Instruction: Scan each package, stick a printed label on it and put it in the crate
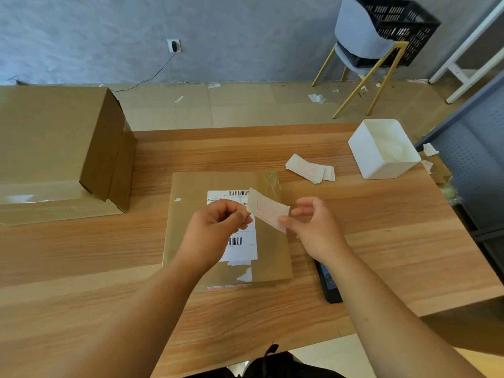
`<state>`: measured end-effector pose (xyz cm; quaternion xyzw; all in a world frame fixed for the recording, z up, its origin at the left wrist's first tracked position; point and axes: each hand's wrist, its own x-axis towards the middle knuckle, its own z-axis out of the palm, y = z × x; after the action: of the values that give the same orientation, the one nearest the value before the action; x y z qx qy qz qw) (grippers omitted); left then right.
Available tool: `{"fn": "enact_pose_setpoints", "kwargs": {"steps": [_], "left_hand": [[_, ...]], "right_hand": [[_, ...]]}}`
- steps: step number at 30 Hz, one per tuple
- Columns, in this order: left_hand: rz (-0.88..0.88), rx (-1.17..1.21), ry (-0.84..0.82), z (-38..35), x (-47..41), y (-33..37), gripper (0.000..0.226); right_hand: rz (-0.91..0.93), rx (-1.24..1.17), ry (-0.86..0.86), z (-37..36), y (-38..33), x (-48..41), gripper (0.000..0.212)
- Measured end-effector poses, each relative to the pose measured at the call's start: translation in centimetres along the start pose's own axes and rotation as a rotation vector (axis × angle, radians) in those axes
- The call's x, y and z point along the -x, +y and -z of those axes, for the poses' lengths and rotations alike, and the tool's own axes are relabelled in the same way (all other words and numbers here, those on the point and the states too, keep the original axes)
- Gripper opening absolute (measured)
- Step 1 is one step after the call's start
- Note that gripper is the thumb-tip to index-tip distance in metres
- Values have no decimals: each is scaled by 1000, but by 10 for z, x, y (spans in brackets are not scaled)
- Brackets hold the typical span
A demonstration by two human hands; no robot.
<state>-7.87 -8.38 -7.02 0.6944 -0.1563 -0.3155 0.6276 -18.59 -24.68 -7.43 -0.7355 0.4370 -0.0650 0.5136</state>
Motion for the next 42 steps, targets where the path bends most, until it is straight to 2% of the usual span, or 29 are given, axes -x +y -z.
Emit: {"fn": "enact_pose_setpoints", "kwargs": {"steps": [2, 3, 5, 7, 10, 18, 20, 24, 28, 33, 38, 42], "left_hand": [[-1, -23, 5, 0, 0, -1, 15], [3, -33, 7, 0, 0, -1, 15], [11, -55, 6, 1, 0, -1, 15], [4, -80, -4, 0, 1, 1, 16], [-16, -95, -33, -1, 2, 4, 17], [-68, -168, -73, 2, 4, 7, 13], [-80, -195, -84, 3, 5, 7, 13], [-98, -214, -87, 5, 6, 6, 12], [-86, -168, -82, 8, 7, 5, 16], [7, -69, -50, 14, 8, 1, 30], [122, 114, 67, 17, 2, -1, 38], [137, 101, 180, 20, -5, -6, 26]], "right_hand": [[113, 156, 145, -2, -4, 5, 43], [196, 172, 164, -3, -6, 8, 38], [331, 137, 74, -6, -13, 12, 21], [395, 79, -94, -8, -21, 16, 15], [402, 46, -247, -14, -25, 18, 15], [366, -71, -320, -12, -29, 20, 13], [337, -88, -315, -12, -30, 22, 16], [295, -135, -307, -14, -29, 26, 8], [218, -223, -230, -23, -28, 29, 12], [-21, -396, -60, -31, -22, 29, 19], [-313, -722, 109, -24, -12, 23, 8], [-471, -847, 252, -8, 3, 18, 6]]}}
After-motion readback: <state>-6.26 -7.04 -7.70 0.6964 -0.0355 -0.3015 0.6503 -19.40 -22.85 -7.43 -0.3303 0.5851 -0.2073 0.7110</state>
